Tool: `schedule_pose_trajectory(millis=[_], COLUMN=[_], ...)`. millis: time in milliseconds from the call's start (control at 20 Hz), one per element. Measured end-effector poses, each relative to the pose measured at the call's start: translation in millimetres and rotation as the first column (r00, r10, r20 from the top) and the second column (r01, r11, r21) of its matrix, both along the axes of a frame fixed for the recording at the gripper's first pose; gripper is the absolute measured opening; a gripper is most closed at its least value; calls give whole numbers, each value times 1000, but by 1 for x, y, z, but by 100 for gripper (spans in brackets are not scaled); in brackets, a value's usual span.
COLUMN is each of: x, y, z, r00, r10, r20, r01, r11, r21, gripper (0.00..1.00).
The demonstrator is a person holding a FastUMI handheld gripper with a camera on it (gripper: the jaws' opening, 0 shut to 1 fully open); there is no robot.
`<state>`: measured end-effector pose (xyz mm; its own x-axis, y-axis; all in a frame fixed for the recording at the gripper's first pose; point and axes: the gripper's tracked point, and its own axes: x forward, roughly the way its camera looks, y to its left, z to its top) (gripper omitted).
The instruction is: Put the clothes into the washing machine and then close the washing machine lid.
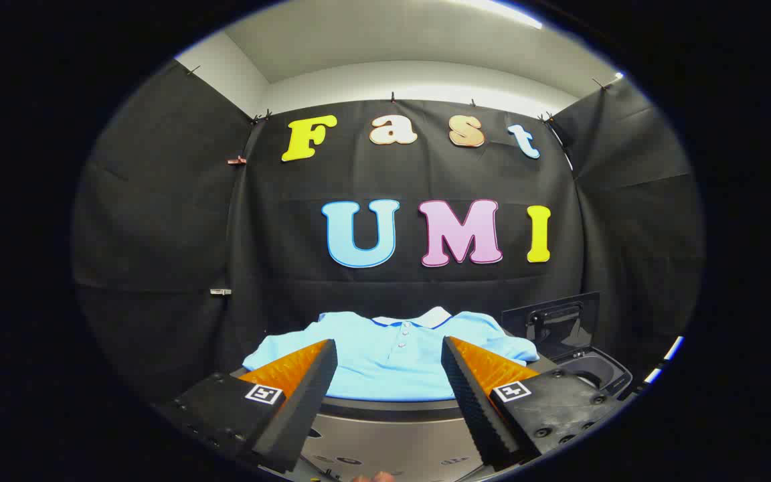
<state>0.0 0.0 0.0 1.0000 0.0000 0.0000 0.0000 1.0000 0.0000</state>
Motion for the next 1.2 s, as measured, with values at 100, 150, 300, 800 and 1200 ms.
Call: schedule_pose_trajectory(millis=[100,150,300,800,1200], x=[0,0,-2,-4,-2], y=[0,0,0,0,0], z=[0,0,-1,-2,-5], r00=[1000,1000,1000,1000,1000], r10=[-2,-4,-3,-1,2], r20=[1,1,0,2,-14], r01=[2,4,3,1,-2], r11=[1000,1000,1000,1000,1000], r21=[0,0,-1,1,6], gripper=[98,98,98,98,98])
